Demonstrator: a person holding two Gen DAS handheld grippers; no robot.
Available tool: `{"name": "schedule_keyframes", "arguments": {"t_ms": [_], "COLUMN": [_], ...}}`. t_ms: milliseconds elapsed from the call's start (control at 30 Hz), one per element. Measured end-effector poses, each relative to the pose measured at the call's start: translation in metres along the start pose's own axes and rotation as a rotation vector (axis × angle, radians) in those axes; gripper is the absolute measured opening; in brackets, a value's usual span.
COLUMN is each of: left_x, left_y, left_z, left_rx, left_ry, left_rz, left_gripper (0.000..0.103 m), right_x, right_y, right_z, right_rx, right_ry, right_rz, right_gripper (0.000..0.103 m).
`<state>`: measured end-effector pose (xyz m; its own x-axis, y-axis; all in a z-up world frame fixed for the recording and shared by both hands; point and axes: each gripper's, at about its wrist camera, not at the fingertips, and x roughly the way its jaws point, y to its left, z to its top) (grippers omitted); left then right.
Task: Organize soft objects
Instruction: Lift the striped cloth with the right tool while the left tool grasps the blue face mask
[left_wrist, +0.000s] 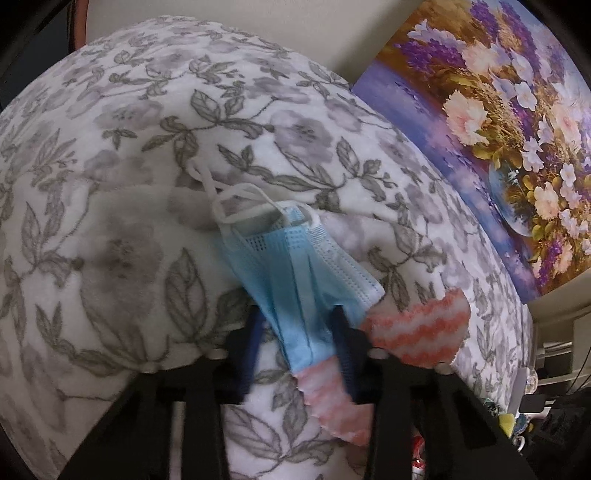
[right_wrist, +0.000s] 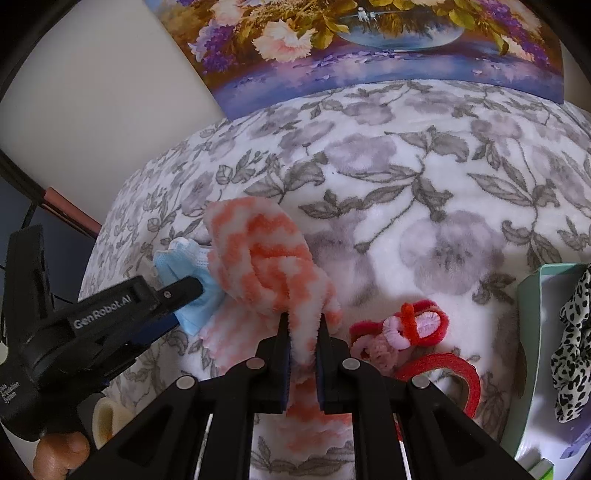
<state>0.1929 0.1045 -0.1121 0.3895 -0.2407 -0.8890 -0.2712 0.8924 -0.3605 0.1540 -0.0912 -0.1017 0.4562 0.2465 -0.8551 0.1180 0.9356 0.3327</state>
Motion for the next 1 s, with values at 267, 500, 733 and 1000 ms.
{"name": "schedule_keyframes", "arguments": {"t_ms": [267,500,733,1000], "left_x": [-0.006,-0.023,-0.055,-0.097], "left_y": [0.0,-0.005,-0.018,-0.031], "left_z": [0.0,0.0,-0.002,-0.007], "left_rx": [0.008,0.012,0.047,0.074], "left_ry": [-0.017,-0.047,-0.102,-0.178], "left_rz": [-0.028,-0.036,-0.046,-0.061], "left_gripper": [0.007,0.006,0.006,0.006], "right_x": [-0.001,-0.022,-0.05,-0.096], "right_y": [0.0,0.004,0.005,0.014], "right_z": [0.0,0.001,0.003,0.005], "right_rx": [0.0,-0.017,-0.011,-0.033], "right_ry": [-0.001,-0.034,-0.073,-0.155], "right_rz": [-0.001,0.006,0.038,0.064], "right_gripper": [0.011,0.011,0.011,0.011]}}
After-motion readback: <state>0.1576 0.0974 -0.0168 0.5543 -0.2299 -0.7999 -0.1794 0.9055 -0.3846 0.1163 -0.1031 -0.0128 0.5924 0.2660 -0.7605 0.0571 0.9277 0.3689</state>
